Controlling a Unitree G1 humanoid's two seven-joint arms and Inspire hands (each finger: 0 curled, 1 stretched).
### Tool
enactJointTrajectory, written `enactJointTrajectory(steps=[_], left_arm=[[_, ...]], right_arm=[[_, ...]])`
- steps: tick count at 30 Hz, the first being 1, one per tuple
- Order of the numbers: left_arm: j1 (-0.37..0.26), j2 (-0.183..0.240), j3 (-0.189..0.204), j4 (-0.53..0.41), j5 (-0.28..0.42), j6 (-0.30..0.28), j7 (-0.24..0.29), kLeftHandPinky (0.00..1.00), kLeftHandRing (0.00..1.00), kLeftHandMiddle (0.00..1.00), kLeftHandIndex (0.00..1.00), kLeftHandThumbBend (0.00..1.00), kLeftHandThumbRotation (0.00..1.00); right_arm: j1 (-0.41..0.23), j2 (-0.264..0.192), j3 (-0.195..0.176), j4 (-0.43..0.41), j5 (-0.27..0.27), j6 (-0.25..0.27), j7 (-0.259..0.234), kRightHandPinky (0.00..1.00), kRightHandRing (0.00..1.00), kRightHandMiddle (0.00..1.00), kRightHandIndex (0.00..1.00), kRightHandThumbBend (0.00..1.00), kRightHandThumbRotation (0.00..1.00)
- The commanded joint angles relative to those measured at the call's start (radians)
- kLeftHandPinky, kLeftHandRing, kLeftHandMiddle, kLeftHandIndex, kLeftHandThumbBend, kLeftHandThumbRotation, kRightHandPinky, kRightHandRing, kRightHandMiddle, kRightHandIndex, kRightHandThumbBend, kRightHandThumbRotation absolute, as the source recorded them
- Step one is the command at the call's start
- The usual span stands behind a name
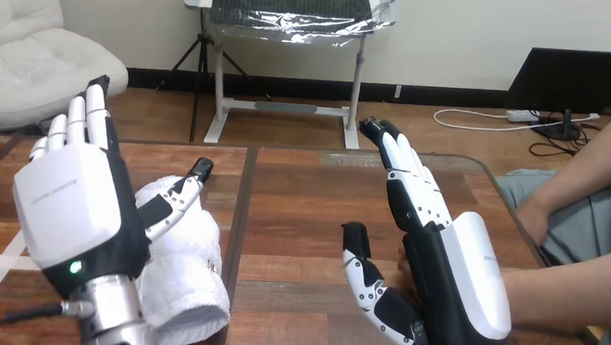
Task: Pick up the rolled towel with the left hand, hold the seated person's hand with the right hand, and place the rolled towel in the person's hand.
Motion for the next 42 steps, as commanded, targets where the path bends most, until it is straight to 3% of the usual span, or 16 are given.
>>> enactJointTrajectory(steps=[1, 26, 42], left_arm=[[-0.077, 0.017, -0.022, -0.029, 0.037, 0.045, -0.052, 0.81, 0.87, 0.91, 0.93, 0.85, 0.73], [-0.177, 0.025, -0.056, 0.016, 0.024, 0.204, -0.335, 0.81, 0.86, 0.90, 0.91, 0.83, 0.77], [-0.234, 0.033, -0.072, 0.119, 0.002, 0.253, -0.370, 0.74, 0.80, 0.85, 0.88, 0.83, 0.77]], right_arm=[[-0.047, 0.018, -0.021, -0.030, 0.005, 0.013, -0.002, 1.00, 1.00, 1.00, 0.98, 0.01, 0.00], [-0.050, 0.013, -0.026, -0.047, 0.019, 0.043, 0.035, 1.00, 1.00, 1.00, 0.98, 0.02, 0.00], [-0.046, 0.010, -0.029, -0.066, 0.022, 0.070, 0.068, 1.00, 1.00, 1.00, 0.99, 0.04, 0.00]])
